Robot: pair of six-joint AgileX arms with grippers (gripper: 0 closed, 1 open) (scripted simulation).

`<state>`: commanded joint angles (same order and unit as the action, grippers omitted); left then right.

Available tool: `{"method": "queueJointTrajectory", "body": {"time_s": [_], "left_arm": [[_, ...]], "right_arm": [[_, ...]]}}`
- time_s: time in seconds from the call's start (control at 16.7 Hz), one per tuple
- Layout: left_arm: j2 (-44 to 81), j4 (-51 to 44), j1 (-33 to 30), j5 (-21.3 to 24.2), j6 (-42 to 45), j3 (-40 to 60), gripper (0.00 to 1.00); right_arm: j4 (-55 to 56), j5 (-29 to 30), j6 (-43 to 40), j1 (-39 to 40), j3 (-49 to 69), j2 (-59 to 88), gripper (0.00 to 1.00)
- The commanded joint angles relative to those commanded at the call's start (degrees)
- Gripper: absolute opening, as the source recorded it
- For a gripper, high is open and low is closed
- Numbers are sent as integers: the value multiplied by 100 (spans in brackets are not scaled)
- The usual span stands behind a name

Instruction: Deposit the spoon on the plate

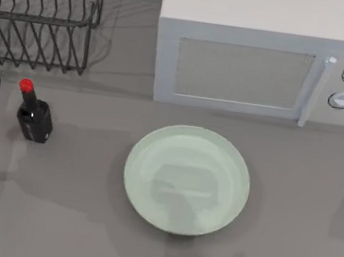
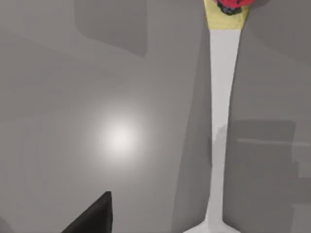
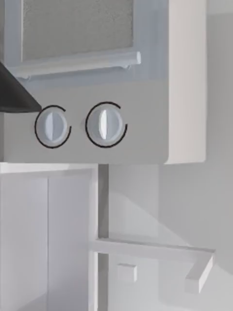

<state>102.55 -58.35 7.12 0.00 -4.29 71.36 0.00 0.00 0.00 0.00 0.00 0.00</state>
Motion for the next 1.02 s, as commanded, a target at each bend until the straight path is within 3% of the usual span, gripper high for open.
{"method": "queueJointTrajectory", "body": {"time_s": [0.48,0.96,1.02], "left_arm": [[610,1730,79,-9,64,-1137,100],[1000,1953,25,5,27,-970,100],[1000,1953,25,5,27,-970,92]], "right_arm": [[0,0,0,0,0,0,100],[0,0,0,0,0,0,100],[0,0,0,0,0,0,100]]}}
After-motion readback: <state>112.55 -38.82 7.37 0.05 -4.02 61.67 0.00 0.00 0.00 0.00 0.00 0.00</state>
